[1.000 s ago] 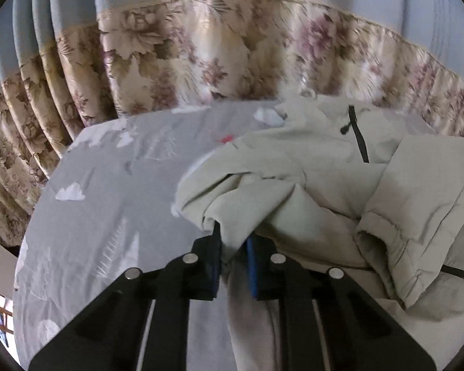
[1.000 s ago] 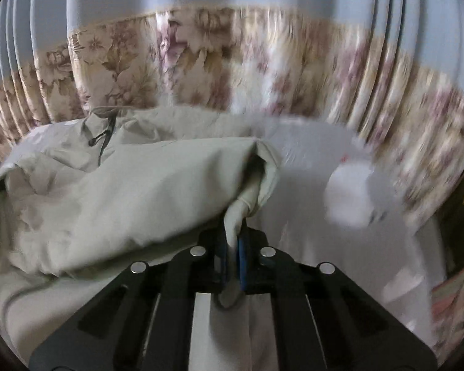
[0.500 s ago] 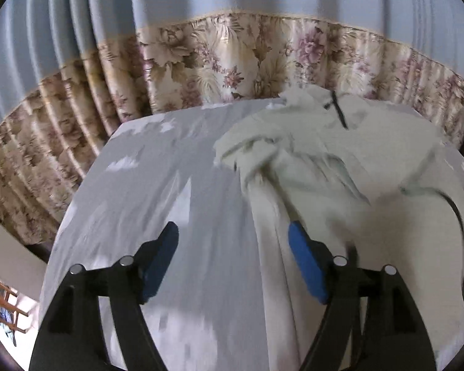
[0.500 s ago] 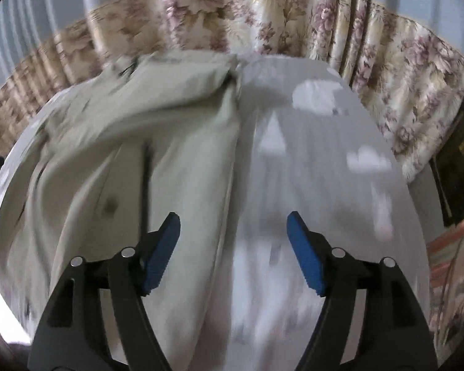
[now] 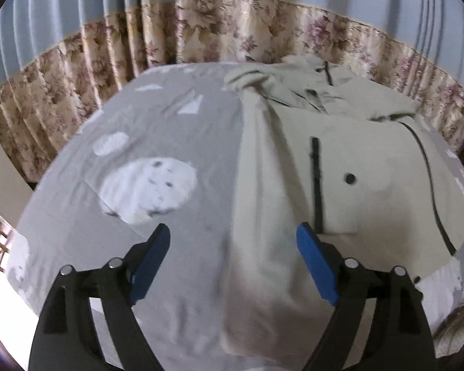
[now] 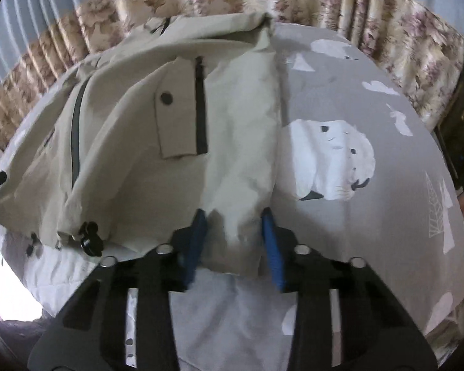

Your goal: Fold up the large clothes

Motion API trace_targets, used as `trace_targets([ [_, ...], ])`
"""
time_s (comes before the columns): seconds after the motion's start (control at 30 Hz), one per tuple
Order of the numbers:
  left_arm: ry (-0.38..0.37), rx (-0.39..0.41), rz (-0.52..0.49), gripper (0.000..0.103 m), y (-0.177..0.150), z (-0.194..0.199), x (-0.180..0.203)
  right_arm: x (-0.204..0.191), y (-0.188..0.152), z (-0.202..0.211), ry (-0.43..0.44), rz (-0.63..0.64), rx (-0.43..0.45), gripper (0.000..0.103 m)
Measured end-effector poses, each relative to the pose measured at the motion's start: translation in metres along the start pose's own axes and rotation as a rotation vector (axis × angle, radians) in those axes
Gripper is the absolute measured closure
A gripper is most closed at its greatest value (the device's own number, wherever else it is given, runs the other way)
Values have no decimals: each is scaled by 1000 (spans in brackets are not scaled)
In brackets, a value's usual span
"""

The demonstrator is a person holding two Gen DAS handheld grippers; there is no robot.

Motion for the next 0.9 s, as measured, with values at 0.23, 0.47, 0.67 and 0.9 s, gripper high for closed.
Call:
trace_targets([
  [0.23,-9,-65,-39,16,-11,-26,17,12,9,36,-15,-2,96,96],
  [0.47,-49,-51,-62,94,2,-14,9,61,13,97,-76,-50,187,97],
  [0.67,-1,-53,-46,95,-1,-1,-15,52,-17,69,-69,11,70,97],
  [0.9,23,-68,-42,90,-10,-1,-33,35,-53,46,-8,191,-73,95],
])
Point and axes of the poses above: each gripper's, at about its wrist camera, not at the fingertips, and z roughly against the way its jaws point, x to its right, y to its top, the point moved 7 cm from there along -z, roughly the way its jaws point, and after that the axes turned 9 degrees about -x, right-handed, at the moved point
